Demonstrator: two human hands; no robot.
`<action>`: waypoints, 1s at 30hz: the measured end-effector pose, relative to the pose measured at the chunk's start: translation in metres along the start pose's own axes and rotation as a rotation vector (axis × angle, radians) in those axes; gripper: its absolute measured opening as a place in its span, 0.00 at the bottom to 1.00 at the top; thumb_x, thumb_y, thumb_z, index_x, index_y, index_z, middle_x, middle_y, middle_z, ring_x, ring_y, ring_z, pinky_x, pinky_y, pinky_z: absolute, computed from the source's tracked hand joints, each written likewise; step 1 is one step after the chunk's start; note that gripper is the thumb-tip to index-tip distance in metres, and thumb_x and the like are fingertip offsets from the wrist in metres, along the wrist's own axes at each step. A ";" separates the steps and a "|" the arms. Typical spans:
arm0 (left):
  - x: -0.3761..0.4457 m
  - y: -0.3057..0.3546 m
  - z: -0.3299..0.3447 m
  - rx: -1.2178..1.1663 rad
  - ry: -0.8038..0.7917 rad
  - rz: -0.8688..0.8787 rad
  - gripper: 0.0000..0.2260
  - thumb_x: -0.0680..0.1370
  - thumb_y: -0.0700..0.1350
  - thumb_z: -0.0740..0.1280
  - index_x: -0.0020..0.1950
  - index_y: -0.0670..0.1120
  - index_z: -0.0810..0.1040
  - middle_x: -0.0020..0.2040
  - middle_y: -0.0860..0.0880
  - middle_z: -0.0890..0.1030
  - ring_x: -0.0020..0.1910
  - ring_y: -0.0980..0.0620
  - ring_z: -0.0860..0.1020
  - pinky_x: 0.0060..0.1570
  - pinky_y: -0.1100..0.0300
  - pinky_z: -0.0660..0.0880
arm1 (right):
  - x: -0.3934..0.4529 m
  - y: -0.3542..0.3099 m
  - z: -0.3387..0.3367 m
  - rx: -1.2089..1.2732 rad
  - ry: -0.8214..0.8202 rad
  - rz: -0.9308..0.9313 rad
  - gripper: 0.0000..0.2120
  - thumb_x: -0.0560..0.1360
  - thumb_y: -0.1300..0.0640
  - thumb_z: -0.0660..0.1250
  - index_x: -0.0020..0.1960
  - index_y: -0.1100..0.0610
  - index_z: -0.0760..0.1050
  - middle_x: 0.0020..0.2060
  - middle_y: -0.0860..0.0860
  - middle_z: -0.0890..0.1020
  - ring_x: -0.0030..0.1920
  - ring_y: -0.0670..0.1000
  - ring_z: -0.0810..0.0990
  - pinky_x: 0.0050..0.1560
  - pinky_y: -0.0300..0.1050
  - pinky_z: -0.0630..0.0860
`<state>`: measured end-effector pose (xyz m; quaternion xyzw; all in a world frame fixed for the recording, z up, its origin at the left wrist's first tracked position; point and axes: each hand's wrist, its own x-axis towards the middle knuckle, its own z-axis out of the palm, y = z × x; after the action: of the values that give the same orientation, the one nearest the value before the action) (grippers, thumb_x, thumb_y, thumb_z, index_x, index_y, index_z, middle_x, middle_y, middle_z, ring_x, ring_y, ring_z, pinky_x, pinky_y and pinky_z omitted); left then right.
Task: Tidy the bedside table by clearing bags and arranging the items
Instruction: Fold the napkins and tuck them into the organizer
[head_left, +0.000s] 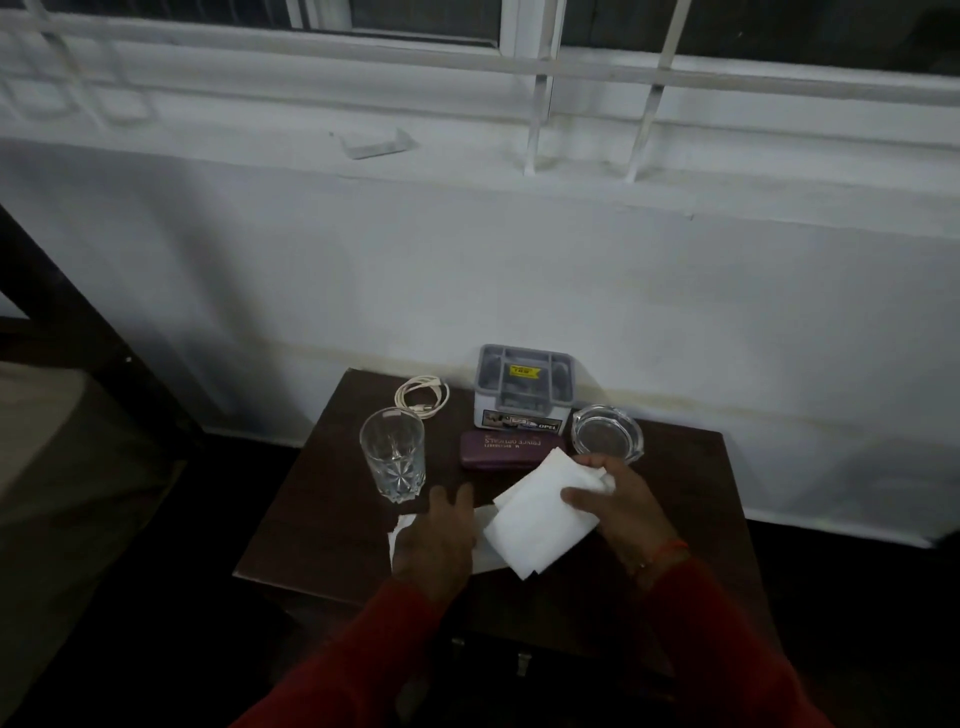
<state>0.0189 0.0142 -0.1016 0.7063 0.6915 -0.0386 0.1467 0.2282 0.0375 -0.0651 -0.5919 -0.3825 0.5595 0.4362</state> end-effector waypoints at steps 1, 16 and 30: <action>-0.003 0.001 -0.004 0.021 0.020 -0.006 0.17 0.81 0.49 0.63 0.70 0.50 0.67 0.65 0.46 0.72 0.59 0.43 0.81 0.53 0.50 0.78 | 0.000 0.000 0.000 0.065 -0.022 0.010 0.17 0.69 0.75 0.71 0.51 0.57 0.78 0.50 0.59 0.81 0.48 0.56 0.80 0.49 0.53 0.78; -0.009 0.029 -0.031 -1.636 -0.079 -0.076 0.17 0.73 0.49 0.74 0.53 0.39 0.77 0.51 0.38 0.82 0.49 0.44 0.79 0.49 0.48 0.75 | -0.012 -0.021 0.006 0.122 -0.167 -0.213 0.25 0.68 0.72 0.73 0.62 0.57 0.76 0.52 0.50 0.85 0.50 0.47 0.85 0.45 0.40 0.81; -0.011 0.032 -0.044 -1.712 -0.285 -0.009 0.13 0.83 0.44 0.64 0.64 0.42 0.81 0.58 0.40 0.85 0.59 0.41 0.83 0.59 0.47 0.80 | -0.001 0.000 0.003 -0.339 -0.099 -0.422 0.22 0.67 0.45 0.76 0.58 0.49 0.78 0.60 0.50 0.78 0.61 0.49 0.78 0.61 0.58 0.77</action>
<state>0.0432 0.0150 -0.0516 0.3386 0.4608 0.4062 0.7127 0.2256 0.0368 -0.0643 -0.5356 -0.6064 0.4126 0.4186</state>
